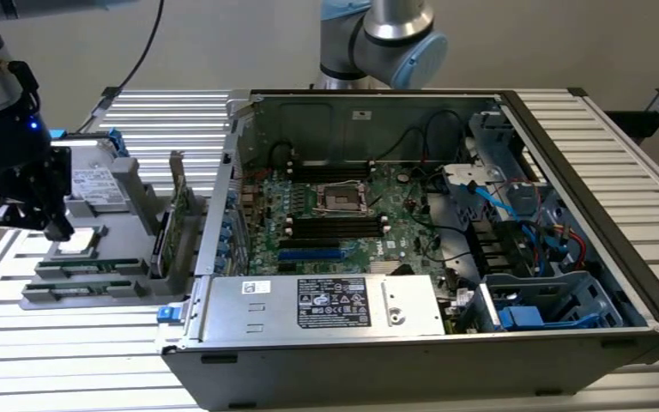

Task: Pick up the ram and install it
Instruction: 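Pick up the ram and move it above insertion slot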

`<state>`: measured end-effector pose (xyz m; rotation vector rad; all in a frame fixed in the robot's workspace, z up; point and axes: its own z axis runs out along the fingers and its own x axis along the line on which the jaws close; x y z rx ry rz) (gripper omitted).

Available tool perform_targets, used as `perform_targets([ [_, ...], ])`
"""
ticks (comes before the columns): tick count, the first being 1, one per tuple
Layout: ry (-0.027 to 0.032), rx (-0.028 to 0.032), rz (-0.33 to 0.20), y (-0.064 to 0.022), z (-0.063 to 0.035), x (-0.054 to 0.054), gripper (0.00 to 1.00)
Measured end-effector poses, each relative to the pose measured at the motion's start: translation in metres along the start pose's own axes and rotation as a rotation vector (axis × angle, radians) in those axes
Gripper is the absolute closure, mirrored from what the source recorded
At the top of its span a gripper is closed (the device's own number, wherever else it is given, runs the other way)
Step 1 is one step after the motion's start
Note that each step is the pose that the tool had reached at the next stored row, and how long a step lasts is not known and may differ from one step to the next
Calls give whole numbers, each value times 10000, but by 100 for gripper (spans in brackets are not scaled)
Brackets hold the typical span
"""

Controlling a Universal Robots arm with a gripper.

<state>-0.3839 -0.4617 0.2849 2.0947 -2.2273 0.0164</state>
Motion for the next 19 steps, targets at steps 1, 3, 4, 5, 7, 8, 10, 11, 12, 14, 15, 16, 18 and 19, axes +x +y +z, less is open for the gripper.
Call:
perform_targets([
  [1,0,0,0,0,0,0,82],
  [3,0,0,0,0,0,0,76],
  [4,0,1,1,1,1,0,76],
  [5,-2,2,1,2,9,1,69],
  [7,0,0,0,7,42,0,69],
  [8,0,0,-1,12,61,0,69],
  [10,1,1,-12,21,98,2,69],
  [11,2,2,-22,24,116,4,69],
  [12,3,2,-35,26,134,6,69],
  [14,5,-1,-63,28,166,10,69],
  [15,6,-1,-77,29,182,12,69],
  [16,6,-1,-94,29,200,14,69],
  [18,10,-2,-134,28,231,19,69],
  [19,10,-7,-157,27,245,22,69],
])
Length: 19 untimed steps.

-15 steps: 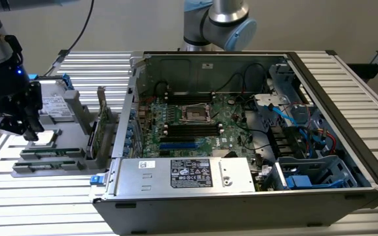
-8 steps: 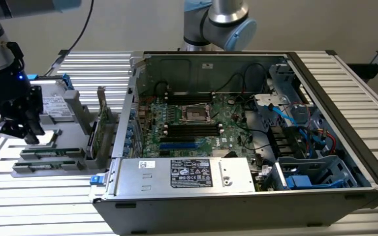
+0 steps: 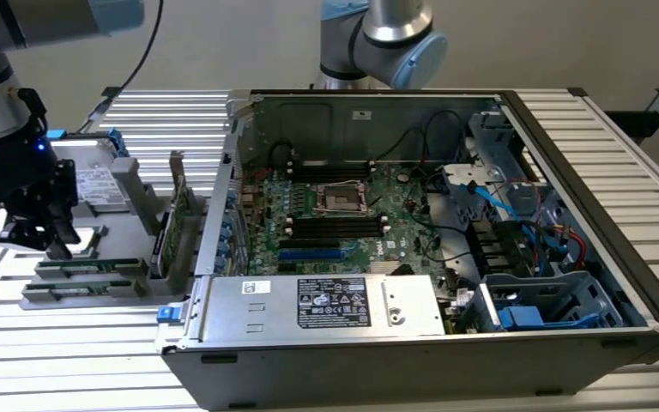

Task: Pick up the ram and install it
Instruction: 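Pick up the ram and move it above insertion slot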

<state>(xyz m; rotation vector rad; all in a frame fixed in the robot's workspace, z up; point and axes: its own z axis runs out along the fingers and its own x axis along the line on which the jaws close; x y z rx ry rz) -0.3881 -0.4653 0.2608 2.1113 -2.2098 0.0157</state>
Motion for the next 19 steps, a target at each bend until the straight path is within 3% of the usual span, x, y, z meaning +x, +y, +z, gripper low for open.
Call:
perform_targets([
  [9,22,-59,-362,-7,124,17,69],
  [19,60,-164,-952,-14,245,33,69],
])
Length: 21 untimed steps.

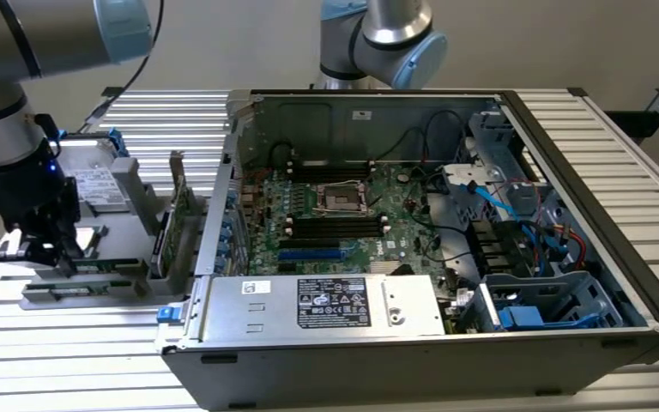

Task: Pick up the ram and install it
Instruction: 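Pick up the ram and move it above insertion slot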

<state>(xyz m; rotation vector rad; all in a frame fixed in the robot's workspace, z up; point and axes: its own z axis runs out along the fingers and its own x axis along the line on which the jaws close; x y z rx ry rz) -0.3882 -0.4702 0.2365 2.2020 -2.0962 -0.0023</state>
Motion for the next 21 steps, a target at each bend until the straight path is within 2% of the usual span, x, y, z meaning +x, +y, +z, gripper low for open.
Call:
perform_targets([
  [11,43,10,-577,-11,160,12,69],
  [16,63,-75,-793,-14,201,28,69],
  [21,102,-73,-991,-16,249,38,69],
])
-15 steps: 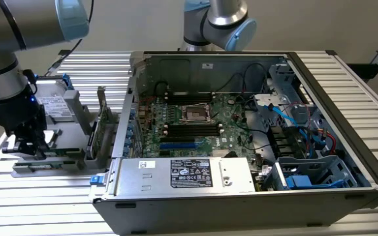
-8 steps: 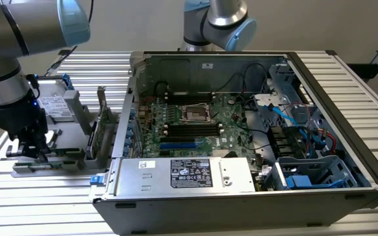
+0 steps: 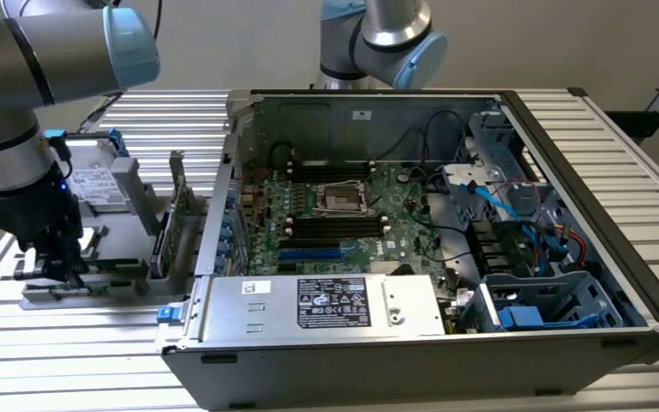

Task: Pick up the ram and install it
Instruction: 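Pick up the ram and move it above insertion slot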

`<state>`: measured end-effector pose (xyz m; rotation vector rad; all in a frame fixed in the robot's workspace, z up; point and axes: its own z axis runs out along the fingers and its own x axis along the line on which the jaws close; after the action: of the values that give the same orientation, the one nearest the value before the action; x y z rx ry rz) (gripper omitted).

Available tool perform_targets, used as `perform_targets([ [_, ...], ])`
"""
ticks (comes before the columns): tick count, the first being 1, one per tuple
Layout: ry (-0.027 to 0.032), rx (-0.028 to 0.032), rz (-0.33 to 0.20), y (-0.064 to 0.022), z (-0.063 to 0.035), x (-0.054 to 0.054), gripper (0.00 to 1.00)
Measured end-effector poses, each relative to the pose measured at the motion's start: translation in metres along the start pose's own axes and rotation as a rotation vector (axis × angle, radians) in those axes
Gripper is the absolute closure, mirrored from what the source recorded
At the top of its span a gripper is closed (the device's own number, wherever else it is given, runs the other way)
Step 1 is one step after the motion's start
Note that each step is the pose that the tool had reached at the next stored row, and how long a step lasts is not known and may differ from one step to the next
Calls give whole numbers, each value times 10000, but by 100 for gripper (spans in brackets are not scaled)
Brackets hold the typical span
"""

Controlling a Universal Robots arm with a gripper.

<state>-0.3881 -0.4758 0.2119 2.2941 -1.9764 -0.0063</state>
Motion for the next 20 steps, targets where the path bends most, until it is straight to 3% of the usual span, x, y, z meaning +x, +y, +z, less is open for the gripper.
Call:
perform_targets([
  [9,69,16,-328,-9,122,18,69],
  [20,66,13,-278,-126,161,62,69],
])
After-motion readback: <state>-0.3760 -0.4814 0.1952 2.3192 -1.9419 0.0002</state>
